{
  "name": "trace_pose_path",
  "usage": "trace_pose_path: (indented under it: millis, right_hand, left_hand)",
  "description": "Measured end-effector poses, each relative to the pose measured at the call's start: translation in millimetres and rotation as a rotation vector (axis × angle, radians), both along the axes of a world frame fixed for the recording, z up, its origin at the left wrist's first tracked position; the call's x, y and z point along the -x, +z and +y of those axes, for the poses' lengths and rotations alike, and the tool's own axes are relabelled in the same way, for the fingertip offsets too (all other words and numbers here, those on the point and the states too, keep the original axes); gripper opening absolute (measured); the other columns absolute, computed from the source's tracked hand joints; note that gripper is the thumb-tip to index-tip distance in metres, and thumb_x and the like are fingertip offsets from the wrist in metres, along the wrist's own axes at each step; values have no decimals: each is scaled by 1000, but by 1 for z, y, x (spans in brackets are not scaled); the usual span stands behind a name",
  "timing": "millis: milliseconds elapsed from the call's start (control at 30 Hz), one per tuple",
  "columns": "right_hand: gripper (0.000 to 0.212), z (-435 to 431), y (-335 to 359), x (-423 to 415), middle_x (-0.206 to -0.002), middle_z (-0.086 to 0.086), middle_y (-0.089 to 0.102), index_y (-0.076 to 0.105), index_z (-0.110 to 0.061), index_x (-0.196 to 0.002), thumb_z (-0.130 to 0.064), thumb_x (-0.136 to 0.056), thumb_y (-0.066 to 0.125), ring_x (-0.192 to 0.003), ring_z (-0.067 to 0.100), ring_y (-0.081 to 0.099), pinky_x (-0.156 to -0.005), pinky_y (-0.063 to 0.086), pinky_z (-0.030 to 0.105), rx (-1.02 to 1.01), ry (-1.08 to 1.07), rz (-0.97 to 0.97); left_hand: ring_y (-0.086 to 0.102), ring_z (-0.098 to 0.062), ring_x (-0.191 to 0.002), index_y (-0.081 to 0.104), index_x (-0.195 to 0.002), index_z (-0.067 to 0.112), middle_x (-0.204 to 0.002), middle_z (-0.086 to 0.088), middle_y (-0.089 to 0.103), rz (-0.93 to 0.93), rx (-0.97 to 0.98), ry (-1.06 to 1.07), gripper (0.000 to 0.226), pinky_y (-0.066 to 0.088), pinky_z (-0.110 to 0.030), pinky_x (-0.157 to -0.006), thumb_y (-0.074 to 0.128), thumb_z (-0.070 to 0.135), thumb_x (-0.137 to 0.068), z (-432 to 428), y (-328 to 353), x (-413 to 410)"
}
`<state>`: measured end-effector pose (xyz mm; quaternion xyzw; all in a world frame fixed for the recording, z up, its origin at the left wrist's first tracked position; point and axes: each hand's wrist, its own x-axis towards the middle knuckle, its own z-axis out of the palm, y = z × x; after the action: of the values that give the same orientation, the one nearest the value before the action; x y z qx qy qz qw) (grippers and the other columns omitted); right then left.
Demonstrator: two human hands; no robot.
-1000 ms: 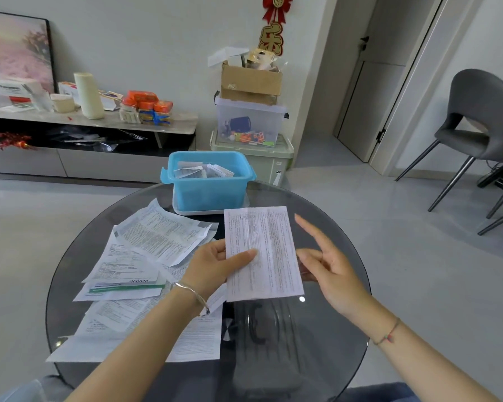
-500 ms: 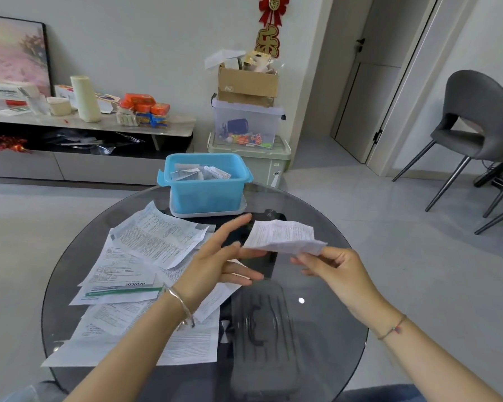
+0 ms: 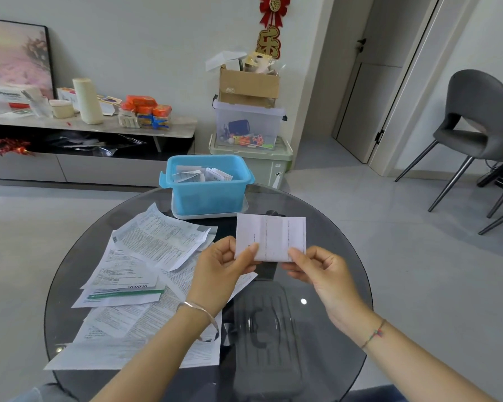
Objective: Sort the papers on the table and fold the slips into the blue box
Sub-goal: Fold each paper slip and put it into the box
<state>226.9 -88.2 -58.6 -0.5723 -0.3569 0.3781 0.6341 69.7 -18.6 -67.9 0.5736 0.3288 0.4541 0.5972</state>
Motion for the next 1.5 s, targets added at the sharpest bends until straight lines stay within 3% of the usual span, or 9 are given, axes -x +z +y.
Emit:
trace_pose_path:
  millis: [167, 467, 533, 700, 900, 1033, 1200, 1367, 1500]
  right_hand:
    - [29, 3, 2, 4, -67, 9, 69, 48, -7, -62, -6, -84, 67, -76, 20, 72, -65, 55, 19, -24, -23, 45]
    - [28, 7, 5, 18, -69, 10, 70, 47, -6, -65, -6, -86, 66, -70, 21, 72, -59, 54, 19, -28, -66, 72]
    - [26, 9, 5, 18, -66, 10, 69, 47, -6, -68, -7, -85, 67, -66, 20, 72, -58, 54, 20, -35, -100, 59]
    - [10, 13, 4, 9, -65, 2, 71, 60, -11, -90, -10, -85, 68, -56, 11, 66, -57, 53, 17, -2, -141, 39]
    - [5, 12, 3, -6, -68, 10, 71, 68, -6, -87, -10, -84, 69, -58, 13, 64, -58, 53, 19, 53, 2, -173]
    - [4, 13, 2, -8, -63, 7, 70, 68, -6, -84, -10, -84, 70, -57, 14, 62, -60, 54, 24, 98, 134, -293]
    - [17, 17, -5, 1, -56, 3, 61, 64, -4, -86, -18, -94, 58, -48, 12, 54, -50, 50, 23, 61, 34, -206]
    - [37, 26, -15, 17, -45, -6, 48, 52, -6, -77, -27, -103, 35, -38, 9, 42, -39, 35, 20, 82, 26, -196]
    - [37, 30, -19, 17, -64, 2, 55, 60, -3, -88, -29, -102, 38, -57, 9, 49, -55, 42, 25, 75, -39, -256]
  left_hand:
    - [69, -13, -71, 37, -69, 6, -75, -8, 71, -100, 50, 55, 32, 57, -21, -62, 63, 1, -86, 1, 2, -2]
    - [70, -16, -58, 39, -75, 8, -68, -7, 72, -140, 98, 173, 28, 54, -18, -54, 63, 8, -88, -3, 3, -4]
    - [71, -18, -62, 44, -88, 11, -76, -10, 73, -136, 120, 160, 21, 54, -18, -55, 64, 8, -87, -2, 3, -4]
    - [73, -25, -77, 48, -124, 12, -93, -12, 74, -34, 266, -82, 43, 57, -22, -62, 67, 8, -85, 4, 3, 4]
    - [72, -12, -76, 67, -105, 12, -83, 1, 74, 229, 174, -250, 23, 57, -24, -64, 71, 12, -83, 20, 12, 18]
    - [66, 1, -61, 68, -96, 16, -59, 13, 67, 525, -79, -315, 14, 45, -11, -53, 64, 27, -89, 25, 16, 17]
    - [54, 5, -47, 65, -87, 5, -46, 17, 56, 498, -196, -200, 20, 38, -8, -47, 59, 24, -93, 20, 8, 2]
    - [47, -8, -57, 59, -75, 9, -62, 5, 52, 413, -224, -15, 27, 36, -15, -52, 54, 26, -96, 22, -4, -8]
    - [53, -8, -65, 59, -86, 18, -72, 7, 58, 411, -237, -82, 24, 39, -13, -55, 43, 28, -100, 17, -9, -12]
